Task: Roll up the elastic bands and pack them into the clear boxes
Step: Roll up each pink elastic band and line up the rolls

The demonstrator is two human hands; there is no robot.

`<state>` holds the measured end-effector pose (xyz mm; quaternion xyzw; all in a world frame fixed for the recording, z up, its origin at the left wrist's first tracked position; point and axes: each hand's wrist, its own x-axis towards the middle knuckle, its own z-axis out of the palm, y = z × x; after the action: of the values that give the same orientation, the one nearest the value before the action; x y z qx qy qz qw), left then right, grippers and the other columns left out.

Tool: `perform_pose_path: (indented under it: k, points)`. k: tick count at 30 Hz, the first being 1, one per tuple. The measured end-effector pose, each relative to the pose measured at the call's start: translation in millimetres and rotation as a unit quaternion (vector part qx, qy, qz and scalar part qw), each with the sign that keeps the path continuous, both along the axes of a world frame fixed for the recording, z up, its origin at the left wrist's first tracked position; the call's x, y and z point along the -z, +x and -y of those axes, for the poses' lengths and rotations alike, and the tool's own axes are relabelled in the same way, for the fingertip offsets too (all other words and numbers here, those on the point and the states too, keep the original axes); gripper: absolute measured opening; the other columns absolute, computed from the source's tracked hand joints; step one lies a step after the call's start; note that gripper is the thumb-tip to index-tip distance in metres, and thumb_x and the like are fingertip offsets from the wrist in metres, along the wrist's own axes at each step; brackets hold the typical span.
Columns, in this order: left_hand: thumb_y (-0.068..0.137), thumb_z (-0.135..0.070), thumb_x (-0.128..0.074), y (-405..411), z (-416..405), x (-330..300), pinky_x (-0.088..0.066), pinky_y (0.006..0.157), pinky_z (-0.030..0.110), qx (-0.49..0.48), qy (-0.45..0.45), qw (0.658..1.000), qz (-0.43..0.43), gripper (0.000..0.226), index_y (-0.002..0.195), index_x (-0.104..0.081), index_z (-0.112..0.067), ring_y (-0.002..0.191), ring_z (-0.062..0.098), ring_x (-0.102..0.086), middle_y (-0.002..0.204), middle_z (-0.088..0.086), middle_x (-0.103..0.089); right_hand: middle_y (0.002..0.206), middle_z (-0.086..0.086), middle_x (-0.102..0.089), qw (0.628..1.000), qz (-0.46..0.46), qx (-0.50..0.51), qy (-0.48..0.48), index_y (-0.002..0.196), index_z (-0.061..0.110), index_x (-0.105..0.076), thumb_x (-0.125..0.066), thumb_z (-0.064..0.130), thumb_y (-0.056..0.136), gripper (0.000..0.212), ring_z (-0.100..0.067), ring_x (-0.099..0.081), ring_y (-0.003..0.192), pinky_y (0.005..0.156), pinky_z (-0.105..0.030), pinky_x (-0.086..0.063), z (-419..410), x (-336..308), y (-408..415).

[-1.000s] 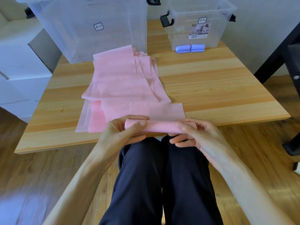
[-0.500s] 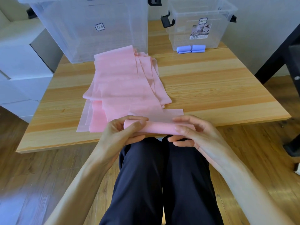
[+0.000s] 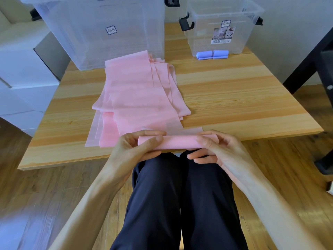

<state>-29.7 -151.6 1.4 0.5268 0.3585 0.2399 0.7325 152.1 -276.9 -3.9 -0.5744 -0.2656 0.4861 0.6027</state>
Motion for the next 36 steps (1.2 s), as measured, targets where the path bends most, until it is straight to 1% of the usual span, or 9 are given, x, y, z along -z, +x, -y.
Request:
perform_pose_path:
  k: [3,9,12,16,20,24,29,34,36]
  points:
    - [0.068,-0.032,-0.073,0.3,0.3,0.4,-0.058,0.07,0.018,-0.011,0.012,1.0,-0.007,0.02,0.083,-0.082,-0.023,0.097,0.018,-0.073,0.097,0.0,-0.076,0.094,-0.013,-0.075,1.0,-0.007,0.005,0.016,0.101,0.008,-0.074,-0.076,0.024,0.071,0.034,-0.033,-0.075,0.087,0.072,-0.027,-0.061,-0.2,0.6,-0.7]
    - [0.07,-0.027,-0.072,-1.5,2.8,-1.5,-0.058,0.069,0.019,0.004,0.024,1.0,-0.013,0.017,0.083,-0.081,-0.023,0.093,0.014,-0.074,0.102,-0.001,-0.077,0.086,-0.01,-0.074,1.0,0.003,0.017,0.022,0.097,0.01,-0.076,-0.074,0.024,0.075,0.026,-0.035,-0.075,0.081,0.066,-0.026,-0.06,0.6,0.2,0.5]
    - [0.074,-0.03,-0.069,-0.1,3.0,-1.7,-0.058,0.068,0.019,-0.009,0.027,0.999,-0.021,0.021,0.09,-0.079,-0.02,0.091,0.017,-0.075,0.101,-0.001,-0.077,0.089,-0.011,-0.075,1.0,0.006,0.006,0.019,0.101,0.01,-0.075,-0.076,0.02,0.071,0.032,-0.032,-0.075,0.083,0.07,-0.027,-0.06,0.2,-0.3,-0.1]
    - [0.067,-0.027,-0.074,-0.9,3.8,-2.1,-0.058,0.072,0.018,0.005,0.024,1.0,-0.006,0.02,0.085,-0.081,-0.024,0.092,0.013,-0.073,0.098,-0.001,-0.077,0.085,-0.013,-0.074,1.0,0.008,0.027,0.013,0.098,0.007,-0.075,-0.076,0.022,0.072,0.03,-0.034,-0.075,0.079,0.064,-0.026,-0.06,-0.4,0.8,1.4]
    - [0.07,-0.026,-0.073,-0.6,4.3,-0.2,-0.058,0.07,0.018,-0.014,0.033,0.999,-0.005,0.018,0.085,-0.081,-0.024,0.091,0.012,-0.073,0.096,-0.001,-0.076,0.091,-0.014,-0.076,1.0,0.01,0.016,0.022,0.104,0.005,-0.072,-0.076,0.016,0.072,0.033,-0.031,-0.075,0.084,0.07,-0.026,-0.06,0.0,0.7,1.1]
    - [0.068,-0.025,-0.074,-1.5,4.1,-0.6,-0.059,0.072,0.02,-0.007,0.049,0.999,-0.003,0.019,0.086,-0.081,-0.024,0.093,0.013,-0.072,0.1,-0.003,-0.076,0.085,-0.012,-0.075,0.999,0.015,0.033,0.021,0.101,0.006,-0.073,-0.076,0.018,0.073,0.031,-0.031,-0.075,0.078,0.066,-0.025,-0.06,-1.5,1.4,0.8]
    - [0.069,-0.03,-0.073,-0.1,3.5,1.1,-0.058,0.07,0.02,-0.024,0.056,0.998,-0.002,0.019,0.085,-0.081,-0.024,0.095,0.011,-0.072,0.102,-0.005,-0.076,0.093,-0.012,-0.075,0.999,0.013,0.018,0.036,0.106,0.008,-0.072,-0.076,0.014,0.072,0.034,-0.03,-0.075,0.083,0.071,-0.027,-0.06,0.0,0.6,0.9]
    - [0.065,-0.03,-0.076,-0.2,1.2,3.0,-0.059,0.085,0.026,-0.021,0.048,0.998,0.018,0.021,0.085,-0.081,-0.022,0.103,0.015,-0.071,0.106,0.001,-0.076,0.084,-0.01,-0.075,0.999,0.022,0.044,0.023,0.098,0.005,-0.074,-0.076,0.016,0.073,0.027,-0.031,-0.075,0.077,0.066,-0.027,-0.06,-2.1,0.9,1.8]
    - [0.066,-0.026,-0.075,-0.6,0.9,2.8,-0.058,0.085,0.024,-0.014,0.052,0.998,0.023,0.019,0.083,-0.082,-0.024,0.102,0.013,-0.071,0.104,0.001,-0.077,0.085,-0.012,-0.075,0.999,0.015,0.045,0.022,0.097,0.004,-0.074,-0.076,0.018,0.073,0.028,-0.033,-0.075,0.078,0.067,-0.027,-0.061,-1.6,1.1,2.8]
